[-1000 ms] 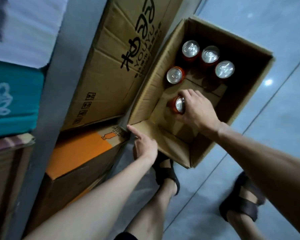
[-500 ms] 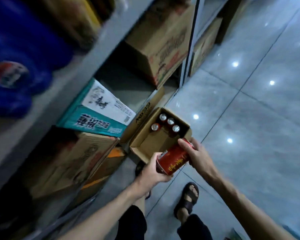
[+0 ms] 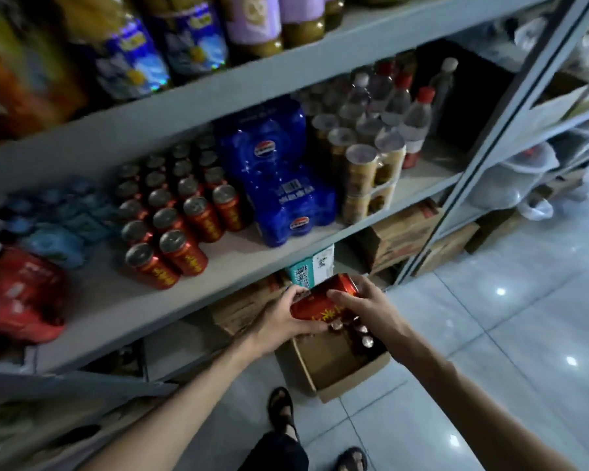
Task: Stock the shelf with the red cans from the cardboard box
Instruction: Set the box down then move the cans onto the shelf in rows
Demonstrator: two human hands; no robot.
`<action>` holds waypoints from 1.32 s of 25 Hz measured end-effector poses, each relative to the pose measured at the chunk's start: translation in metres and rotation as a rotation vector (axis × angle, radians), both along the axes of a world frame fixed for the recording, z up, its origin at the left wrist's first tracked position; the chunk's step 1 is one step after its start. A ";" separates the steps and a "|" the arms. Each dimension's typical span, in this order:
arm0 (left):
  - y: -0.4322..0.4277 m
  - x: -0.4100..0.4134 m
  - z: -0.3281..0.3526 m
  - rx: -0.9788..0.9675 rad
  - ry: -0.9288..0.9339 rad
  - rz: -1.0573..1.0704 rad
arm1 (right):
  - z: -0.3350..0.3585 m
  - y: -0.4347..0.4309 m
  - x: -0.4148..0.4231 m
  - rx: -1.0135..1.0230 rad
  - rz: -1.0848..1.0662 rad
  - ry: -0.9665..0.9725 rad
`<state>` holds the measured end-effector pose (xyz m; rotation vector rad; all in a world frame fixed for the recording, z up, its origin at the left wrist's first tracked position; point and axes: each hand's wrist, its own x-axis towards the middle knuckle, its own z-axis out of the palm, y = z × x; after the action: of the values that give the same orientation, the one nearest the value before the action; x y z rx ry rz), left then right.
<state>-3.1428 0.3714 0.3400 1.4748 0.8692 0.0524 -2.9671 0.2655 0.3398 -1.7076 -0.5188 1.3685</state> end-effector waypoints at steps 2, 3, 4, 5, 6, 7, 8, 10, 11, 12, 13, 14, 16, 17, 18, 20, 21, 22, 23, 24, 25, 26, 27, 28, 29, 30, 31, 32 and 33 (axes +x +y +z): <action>0.018 -0.028 0.016 0.005 -0.012 0.068 | 0.021 0.030 -0.021 0.034 0.055 0.060; 0.026 -0.040 0.022 -0.003 -0.012 0.118 | 0.028 0.046 -0.033 0.054 0.066 0.059; 0.035 -0.051 0.026 -0.002 -0.011 0.168 | 0.033 0.062 -0.046 0.072 0.065 0.039; 0.042 -0.059 0.027 0.014 -0.009 0.213 | 0.036 0.077 -0.057 0.083 0.056 0.016; 0.049 -0.066 0.026 0.041 -0.013 0.260 | 0.039 0.092 -0.067 0.098 0.055 -0.010; 0.057 -0.075 0.024 0.077 -0.021 0.315 | 0.042 0.109 -0.079 0.125 0.070 -0.037; 0.064 -0.083 0.019 0.135 -0.024 0.364 | 0.043 0.125 -0.090 0.163 0.102 -0.093; 0.081 -0.096 0.003 0.344 0.077 0.419 | 0.042 0.158 -0.108 0.250 0.210 -0.335; 0.089 -0.103 -0.005 0.483 0.204 0.406 | 0.039 0.173 -0.116 0.290 0.270 -0.443; 0.097 -0.110 -0.013 0.630 0.355 0.358 | 0.035 0.185 -0.124 0.322 0.307 -0.508; 0.104 -0.117 -0.021 0.760 0.484 0.272 | 0.030 0.195 -0.129 0.348 0.320 -0.543; 0.110 -0.123 -0.029 0.856 0.559 0.173 | 0.024 0.203 -0.132 0.364 0.324 -0.582; 0.120 -0.135 -0.041 0.958 0.607 0.018 | 0.009 0.216 -0.136 0.384 0.333 -0.659; 0.124 -0.139 -0.045 0.994 0.624 -0.016 | 0.003 0.221 -0.136 0.394 0.342 -0.685; 0.128 -0.142 -0.048 1.025 0.641 -0.033 | -0.002 0.226 -0.137 0.401 0.353 -0.693; 0.136 -0.144 -0.053 1.048 0.659 -0.054 | -0.011 0.236 -0.136 0.419 0.367 -0.688; 0.136 -0.144 -0.053 1.046 0.666 -0.059 | -0.014 0.239 -0.137 0.436 0.363 -0.695; 0.137 -0.143 -0.053 1.053 0.679 -0.071 | -0.017 0.240 -0.139 0.454 0.349 -0.703; 0.139 -0.142 -0.054 1.063 0.691 -0.090 | -0.022 0.240 -0.141 0.465 0.321 -0.701; 0.142 -0.142 -0.055 1.067 0.694 -0.099 | -0.027 0.239 -0.143 0.464 0.290 -0.704; 0.144 -0.141 -0.055 1.059 0.685 -0.088 | -0.031 0.238 -0.145 0.455 0.266 -0.711; 0.146 -0.141 -0.056 1.034 0.677 -0.071 | -0.036 0.235 -0.146 0.437 0.249 -0.709; 0.148 -0.139 -0.055 1.006 0.675 -0.051 | -0.041 0.233 -0.145 0.420 0.239 -0.692; 0.151 -0.138 -0.055 0.985 0.673 -0.030 | -0.045 0.232 -0.143 0.410 0.239 -0.670; 0.153 -0.138 -0.056 0.970 0.667 -0.011 | -0.047 0.232 -0.142 0.408 0.245 -0.653; 0.155 -0.138 -0.057 0.961 0.663 -0.001 | -0.049 0.233 -0.142 0.410 0.252 -0.647; 0.156 -0.138 -0.057 0.964 0.668 0.000 | -0.049 0.235 -0.141 0.412 0.258 -0.649; 0.157 -0.137 -0.057 0.974 0.676 -0.004 | -0.049 0.238 -0.141 0.412 0.259 -0.656; 0.158 -0.137 -0.058 0.986 0.683 -0.004 | -0.048 0.241 -0.141 0.412 0.257 -0.667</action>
<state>-3.2799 0.5297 0.2820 2.4874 1.5089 -0.0394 -3.1079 0.5063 0.2915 -1.7562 -1.3331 0.7427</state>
